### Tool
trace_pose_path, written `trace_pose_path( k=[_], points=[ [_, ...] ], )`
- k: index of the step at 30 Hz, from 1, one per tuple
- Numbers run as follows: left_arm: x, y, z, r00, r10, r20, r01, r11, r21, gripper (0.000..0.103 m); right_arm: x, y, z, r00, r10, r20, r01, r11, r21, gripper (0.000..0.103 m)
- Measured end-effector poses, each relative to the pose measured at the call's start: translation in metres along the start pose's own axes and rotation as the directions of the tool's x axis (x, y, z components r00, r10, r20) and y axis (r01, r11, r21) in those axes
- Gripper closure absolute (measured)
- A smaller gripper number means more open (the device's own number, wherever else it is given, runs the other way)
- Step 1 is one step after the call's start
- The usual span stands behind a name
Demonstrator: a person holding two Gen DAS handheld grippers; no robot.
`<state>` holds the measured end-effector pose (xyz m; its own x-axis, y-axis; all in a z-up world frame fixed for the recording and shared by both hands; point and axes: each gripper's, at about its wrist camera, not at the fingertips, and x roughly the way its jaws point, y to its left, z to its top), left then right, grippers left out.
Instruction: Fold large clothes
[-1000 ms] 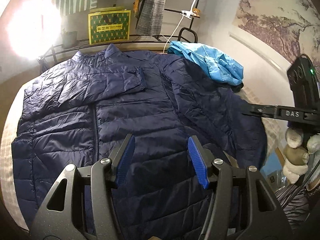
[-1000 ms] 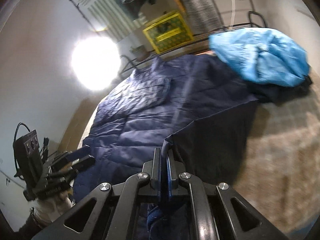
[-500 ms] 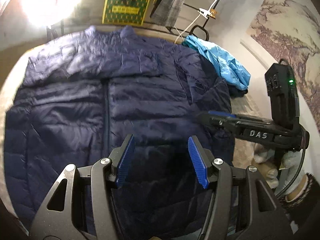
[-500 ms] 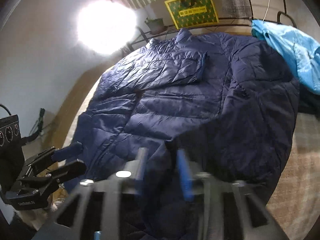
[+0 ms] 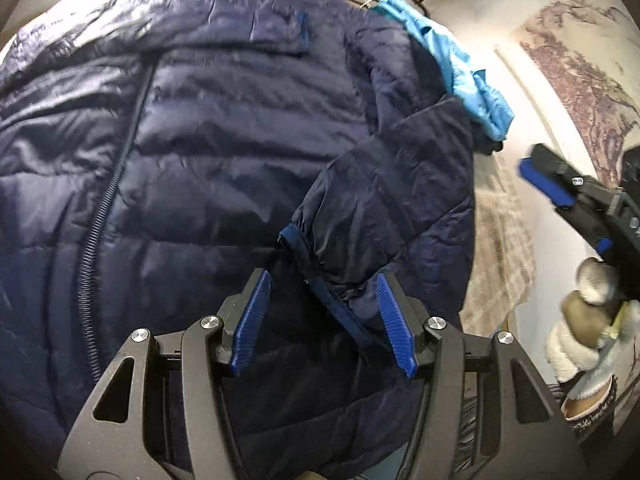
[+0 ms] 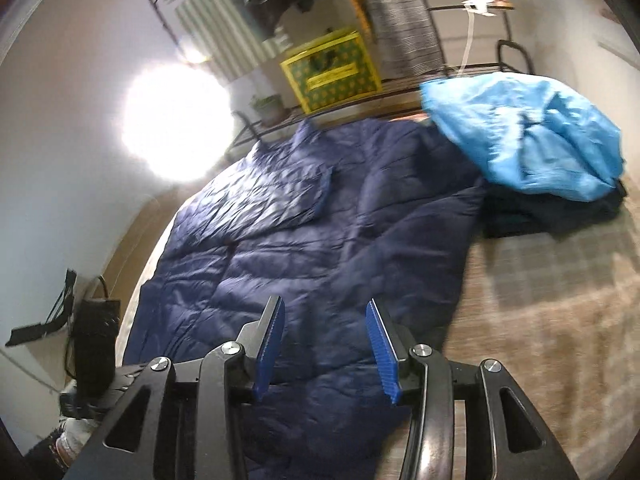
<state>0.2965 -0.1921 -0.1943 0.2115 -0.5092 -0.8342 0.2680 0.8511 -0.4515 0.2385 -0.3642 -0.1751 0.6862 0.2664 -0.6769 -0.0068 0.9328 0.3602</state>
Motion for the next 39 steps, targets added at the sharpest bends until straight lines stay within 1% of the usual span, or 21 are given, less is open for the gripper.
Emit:
trace_pose_path(
  k=[3, 5, 6, 7, 8, 9, 11, 15, 18, 20, 23, 26, 30, 32, 36, 37, 39],
  points=[
    [0.009, -0.001, -0.001, 1.0, -0.007, -0.008, 0.007, 1.0, -0.012, 0.046, -0.011, -0.015, 0.002, 1.0, -0.013, 0.024, 0.013, 1.0, 0.026, 0.057],
    [0.013, -0.004, -0.001, 1.0, 0.002, -0.004, -0.002, 1.0, -0.005, 0.046, -0.017, -0.025, 0.002, 0.999, -0.022, 0.034, 0.021, 0.999, 0.043, 0.057],
    [0.014, -0.005, 0.0, 1.0, 0.003, -0.001, -0.003, 1.0, 0.001, 0.048, -0.018, -0.029, 0.002, 0.999, -0.026, 0.038, 0.024, 0.998, 0.052, 0.057],
    [0.015, -0.007, 0.001, 1.0, 0.004, 0.008, -0.004, 1.0, 0.009, 0.071, -0.019, -0.034, 0.002, 0.999, -0.028, 0.039, 0.026, 0.998, 0.062, 0.057],
    [0.016, -0.01, 0.002, 0.999, 0.031, 0.012, -0.031, 0.999, 0.031, 0.085, -0.02, -0.036, 0.002, 0.999, -0.031, 0.039, 0.028, 0.997, 0.068, 0.057],
    [0.018, -0.014, 0.003, 0.998, 0.061, 0.015, -0.062, 0.996, 0.062, 0.097, -0.021, -0.039, 0.002, 0.999, -0.034, 0.04, 0.031, 0.997, 0.076, 0.057],
    [0.017, -0.02, 0.006, 0.995, 0.092, 0.047, -0.096, 0.991, 0.098, 0.098, -0.022, -0.042, 0.003, 0.998, -0.04, 0.041, 0.037, 0.996, 0.085, 0.057],
    [0.005, -0.029, 0.016, 0.988, 0.116, 0.105, -0.131, 0.98, 0.148, 0.1, -0.023, -0.042, 0.005, 0.998, -0.041, 0.047, 0.037, 0.996, 0.086, 0.057],
    [-0.012, -0.031, 0.029, 0.976, 0.145, 0.162, -0.175, 0.967, 0.188, 0.1, -0.022, -0.039, 0.008, 0.998, -0.043, 0.052, 0.039, 0.996, 0.079, 0.057],
    [-0.027, -0.025, 0.039, 0.966, 0.161, 0.2, -0.2, 0.961, 0.192, 0.1, -0.018, -0.037, 0.01, 0.998, -0.046, 0.05, 0.043, 0.996, 0.074, 0.057],
    [-0.045, -0.009, 0.06, 0.954, 0.188, 0.234, -0.232, 0.956, 0.182, 0.1, -0.01, -0.035, 0.012, 0.998, -0.052, 0.036, 0.05, 0.996, 0.072, 0.057],
    [-0.06, 0.012, 0.081, 0.935, 0.229, 0.271, -0.281, 0.944, 0.171, 0.1, 0.0, -0.033, 0.014, 0.998, -0.06, 0.019, 0.059, 0.996, 0.067, 0.057],
    [-0.074, 0.05, 0.105, 0.914, 0.276, 0.297, -0.324, 0.937, 0.128, 0.1, 0.021, -0.024, 0.023, 0.996, -0.087, -0.004, 0.087, 0.996, 0.036, 0.057],
    [-0.08, 0.072, 0.12, 0.897, 0.308, 0.315, -0.356, 0.928, 0.105, 0.101, 0.031, -0.02, 0.027, 0.995, -0.098, -0.015, 0.098, 0.995, 0.022, 0.057],
    [-0.088, 0.111, 0.139, 0.874, 0.356, 0.332, -0.395, 0.917, 0.057, 0.102, 0.056, -0.012, 0.038, 0.994, -0.107, -0.037, 0.107, 0.994, 0.001, 0.057],
    [-0.087, 0.117, 0.143, 0.868, 0.366, 0.335, -0.404, 0.913, 0.049, 0.103, 0.064, -0.01, 0.04, 0.992, -0.116, -0.046, 0.115, 0.993, -0.01, 0.057],
    [-0.09, 0.136, 0.151, 0.852, 0.393, 0.345, -0.429, 0.903, 0.033, 0.103, 0.079, -0.009, 0.044, 0.988, -0.14, -0.064, 0.138, 0.99, -0.033, 0.057]
  ],
)
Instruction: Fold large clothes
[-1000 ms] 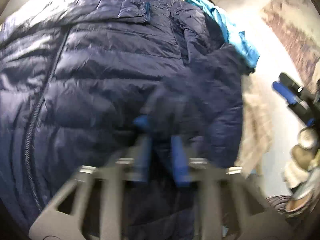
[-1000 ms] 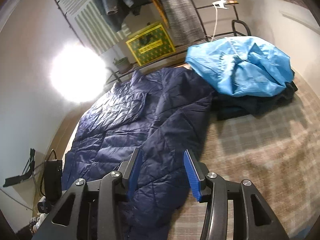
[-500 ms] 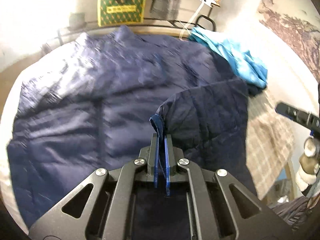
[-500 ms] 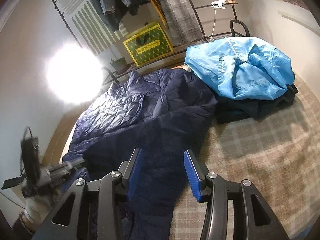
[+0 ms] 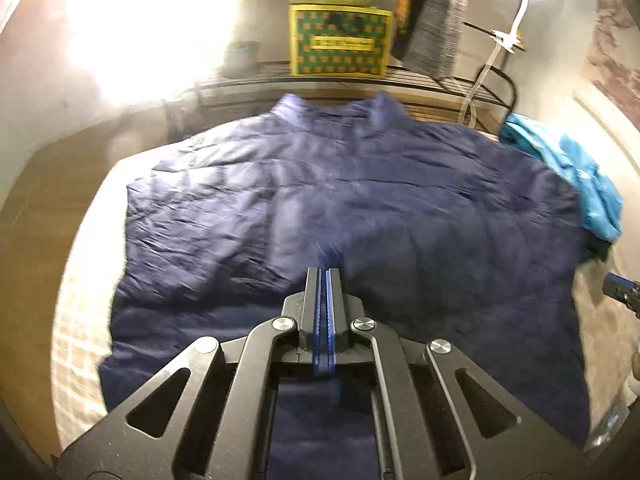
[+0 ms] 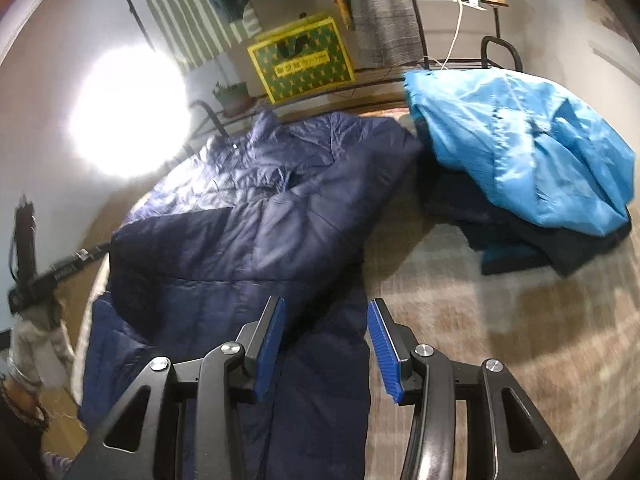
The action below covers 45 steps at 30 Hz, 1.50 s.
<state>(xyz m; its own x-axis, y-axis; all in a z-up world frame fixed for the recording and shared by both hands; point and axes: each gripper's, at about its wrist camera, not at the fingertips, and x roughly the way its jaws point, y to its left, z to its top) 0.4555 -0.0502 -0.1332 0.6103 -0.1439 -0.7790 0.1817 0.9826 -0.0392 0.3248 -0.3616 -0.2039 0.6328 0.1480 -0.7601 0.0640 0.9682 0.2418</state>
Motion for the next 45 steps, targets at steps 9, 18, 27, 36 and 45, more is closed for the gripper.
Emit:
trace_pose_path(
  k=[9, 18, 27, 36, 45],
  points=[
    [0.042, 0.058, 0.009, 0.977, -0.209, -0.039, 0.2, 0.966, -0.165, 0.103, 0.058, 0.002, 0.006, 0.989, -0.121, -0.085, 0.113, 0.988, -0.101, 0.057],
    [0.085, 0.017, -0.018, 0.895, -0.391, -0.213, 0.355, 0.916, -0.186, 0.053, 0.06, -0.002, 0.011, 0.995, -0.051, -0.088, 0.047, 0.998, -0.046, 0.057],
    [0.045, 0.003, 0.007, 0.951, -0.301, -0.072, 0.296, 0.952, -0.071, 0.1, 0.051, -0.012, 0.006, 0.995, -0.063, -0.074, 0.059, 0.997, -0.049, 0.051],
    [0.038, 0.073, 0.044, 0.994, -0.085, 0.066, 0.094, 0.984, -0.149, 0.101, 0.064, 0.003, 0.005, 0.993, -0.087, -0.084, 0.079, 0.992, -0.103, 0.051],
    [0.071, 0.126, 0.037, 0.999, -0.008, 0.04, 0.017, 0.975, -0.221, 0.101, 0.094, 0.035, 0.017, 0.986, -0.153, -0.07, 0.138, 0.973, -0.184, 0.049]
  ],
)
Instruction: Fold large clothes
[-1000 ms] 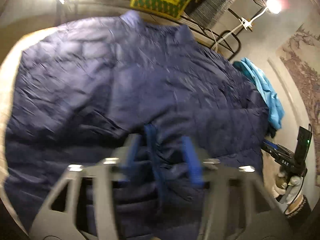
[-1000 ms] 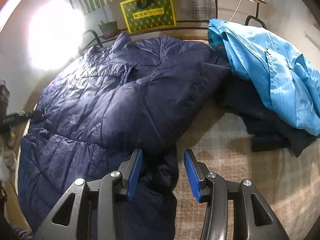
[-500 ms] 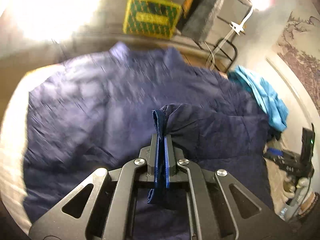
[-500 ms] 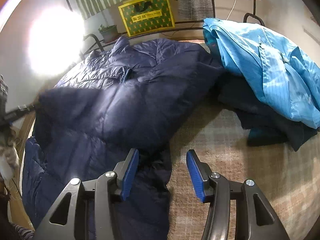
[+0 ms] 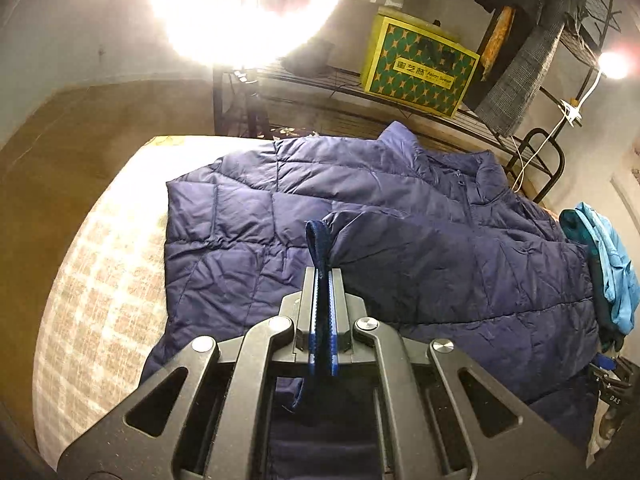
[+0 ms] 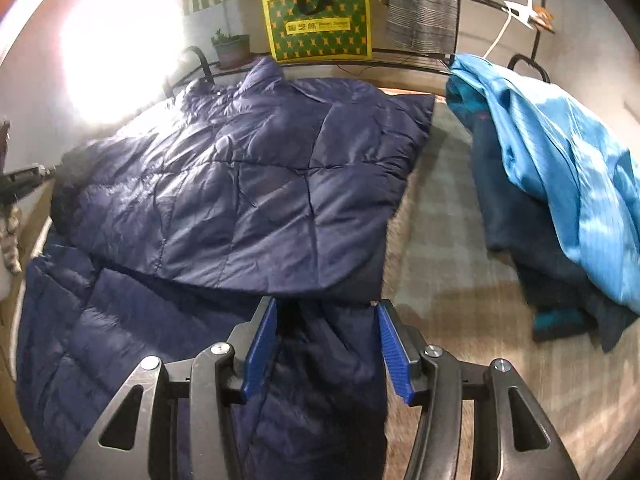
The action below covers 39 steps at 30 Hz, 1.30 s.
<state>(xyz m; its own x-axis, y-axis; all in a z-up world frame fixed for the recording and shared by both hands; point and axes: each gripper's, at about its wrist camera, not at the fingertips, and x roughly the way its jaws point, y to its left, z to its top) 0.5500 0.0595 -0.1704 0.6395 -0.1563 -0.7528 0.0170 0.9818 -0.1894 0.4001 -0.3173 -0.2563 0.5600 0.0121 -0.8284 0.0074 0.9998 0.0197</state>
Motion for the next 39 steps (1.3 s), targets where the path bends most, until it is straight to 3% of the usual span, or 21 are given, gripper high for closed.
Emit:
trace_pose_path(
  k=[4, 8, 14, 19, 23, 27, 33, 37, 39],
  points=[
    [0.005, -0.009, 0.006, 1.0, 0.002, 0.031, -0.003, 0.999, 0.044, 0.101, 0.014, 0.004, 0.004, 0.997, -0.077, -0.022, 0.077, 0.997, -0.011, 0.053],
    [0.025, -0.007, 0.012, 1.0, 0.004, 0.024, -0.004, 1.0, 0.014, 0.101, 0.015, -0.001, 0.009, 0.996, -0.085, -0.009, 0.085, 0.996, 0.017, 0.062],
    [0.055, 0.001, 0.005, 0.998, 0.063, -0.03, -0.062, 0.998, 0.029, 0.101, 0.019, -0.005, 0.01, 0.997, -0.075, -0.003, 0.075, 0.996, 0.053, 0.062],
    [0.058, 0.003, 0.005, 0.993, 0.115, -0.002, -0.115, 0.993, 0.04, 0.095, 0.022, -0.005, 0.013, 0.997, -0.072, -0.005, 0.072, 0.995, 0.065, 0.062],
    [0.043, 0.007, 0.009, 0.988, 0.149, 0.041, -0.151, 0.988, 0.04, 0.095, 0.022, -0.006, 0.015, 0.998, -0.069, -0.016, 0.07, 0.995, 0.076, 0.063],
    [0.018, 0.012, 0.01, 0.993, 0.11, 0.048, -0.111, 0.994, 0.018, 0.095, 0.019, -0.007, 0.013, 0.999, -0.048, -0.02, 0.05, 0.996, 0.069, 0.063],
    [-0.039, 0.003, -0.003, 0.996, 0.067, 0.059, -0.071, 0.995, 0.071, 0.095, -0.006, -0.011, 0.003, 1.0, -0.016, 0.011, 0.016, 0.999, 0.051, 0.056],
    [-0.076, 0.001, -0.011, 0.995, 0.062, 0.082, -0.068, 0.995, 0.071, 0.08, -0.036, -0.015, -0.004, 0.998, -0.011, 0.067, 0.007, 0.999, 0.052, 0.049],
    [-0.096, -0.001, -0.014, 0.993, 0.072, 0.094, -0.079, 0.994, 0.077, 0.08, -0.054, -0.014, -0.007, 0.994, -0.016, 0.108, 0.011, 0.999, 0.043, 0.046]
  ],
)
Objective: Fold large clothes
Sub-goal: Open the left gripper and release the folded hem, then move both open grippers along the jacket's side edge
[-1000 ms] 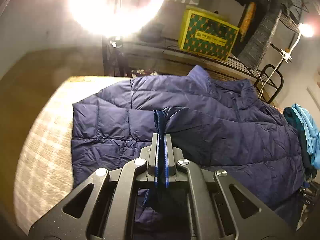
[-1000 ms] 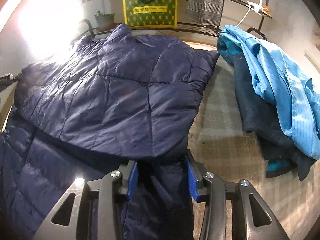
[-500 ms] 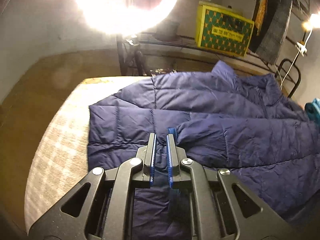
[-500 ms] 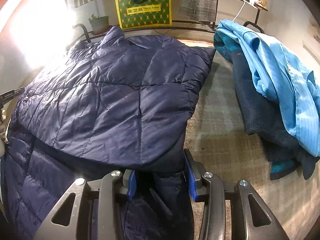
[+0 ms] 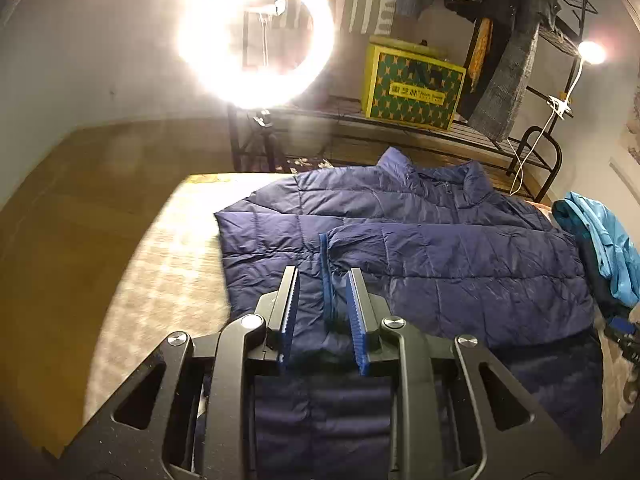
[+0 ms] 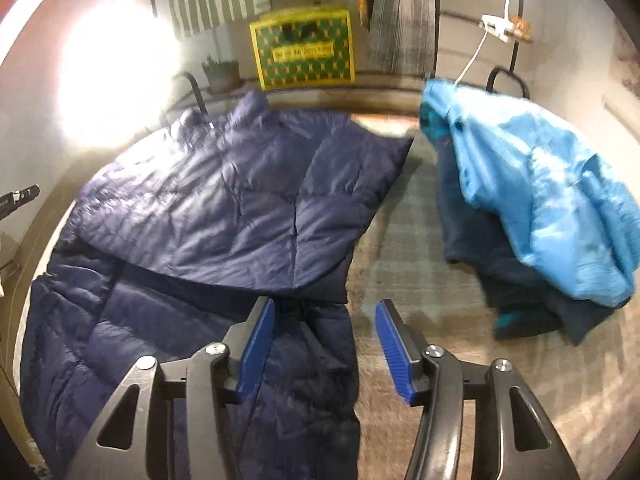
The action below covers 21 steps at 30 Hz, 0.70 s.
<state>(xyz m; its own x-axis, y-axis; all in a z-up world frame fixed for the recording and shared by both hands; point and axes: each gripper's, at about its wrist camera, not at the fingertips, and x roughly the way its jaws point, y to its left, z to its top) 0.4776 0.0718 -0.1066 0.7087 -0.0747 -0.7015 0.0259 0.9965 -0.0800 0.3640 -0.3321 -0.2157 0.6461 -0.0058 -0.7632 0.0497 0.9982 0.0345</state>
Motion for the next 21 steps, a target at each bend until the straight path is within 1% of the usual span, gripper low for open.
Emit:
trace_pose_path(
  k=[3, 8, 9, 10, 13, 14, 16, 18, 20, 21],
  points=[
    [-0.031, 0.002, -0.007, 1.0, 0.003, 0.021, -0.003, 1.0, -0.002, 0.08, -0.026, 0.002, -0.003, 0.998, -0.006, 0.059, 0.008, 1.0, -0.02, 0.043],
    [-0.075, 0.013, -0.033, 0.999, -0.035, 0.022, 0.036, 0.997, -0.064, 0.079, -0.06, 0.003, -0.009, 0.991, 0.031, 0.129, -0.028, 0.999, -0.024, 0.04],
    [-0.082, 0.015, -0.039, 0.999, -0.043, 0.017, 0.045, 0.997, -0.069, 0.078, -0.069, 0.004, -0.012, 0.988, 0.032, 0.148, -0.027, 0.999, -0.031, 0.036],
    [-0.091, 0.018, -0.047, 0.999, -0.046, 0.008, 0.047, 0.997, -0.066, 0.072, -0.074, 0.006, -0.014, 0.987, 0.032, 0.16, -0.027, 0.999, -0.034, 0.033],
    [-0.111, 0.023, -0.071, 0.999, -0.052, -0.008, 0.051, 0.997, -0.049, 0.061, -0.098, 0.008, -0.027, 0.978, 0.05, 0.204, -0.042, 0.998, -0.04, 0.025],
    [-0.116, 0.026, -0.078, 0.998, -0.06, -0.017, 0.059, 0.997, -0.047, 0.059, -0.104, 0.008, -0.032, 0.977, 0.06, 0.206, -0.051, 0.998, -0.046, 0.023],
    [-0.129, 0.033, -0.095, 0.997, -0.077, -0.03, 0.076, 0.996, -0.053, 0.047, -0.115, 0.008, -0.043, 0.975, 0.076, 0.208, -0.067, 0.996, -0.051, 0.023],
    [-0.142, 0.04, -0.115, 0.995, -0.097, -0.039, 0.094, 0.993, -0.069, 0.044, -0.124, 0.008, -0.058, 0.977, 0.099, 0.189, -0.091, 0.995, -0.047, 0.023],
    [-0.152, 0.051, -0.135, 0.992, -0.116, -0.058, 0.111, 0.99, -0.087, 0.044, -0.129, 0.01, -0.076, 0.98, 0.128, 0.154, -0.122, 0.991, -0.049, 0.023],
    [-0.155, 0.056, -0.144, 0.99, -0.122, -0.066, 0.115, 0.989, -0.097, 0.044, -0.131, 0.011, -0.083, 0.981, 0.129, 0.144, -0.122, 0.991, -0.051, 0.023]
  ],
)
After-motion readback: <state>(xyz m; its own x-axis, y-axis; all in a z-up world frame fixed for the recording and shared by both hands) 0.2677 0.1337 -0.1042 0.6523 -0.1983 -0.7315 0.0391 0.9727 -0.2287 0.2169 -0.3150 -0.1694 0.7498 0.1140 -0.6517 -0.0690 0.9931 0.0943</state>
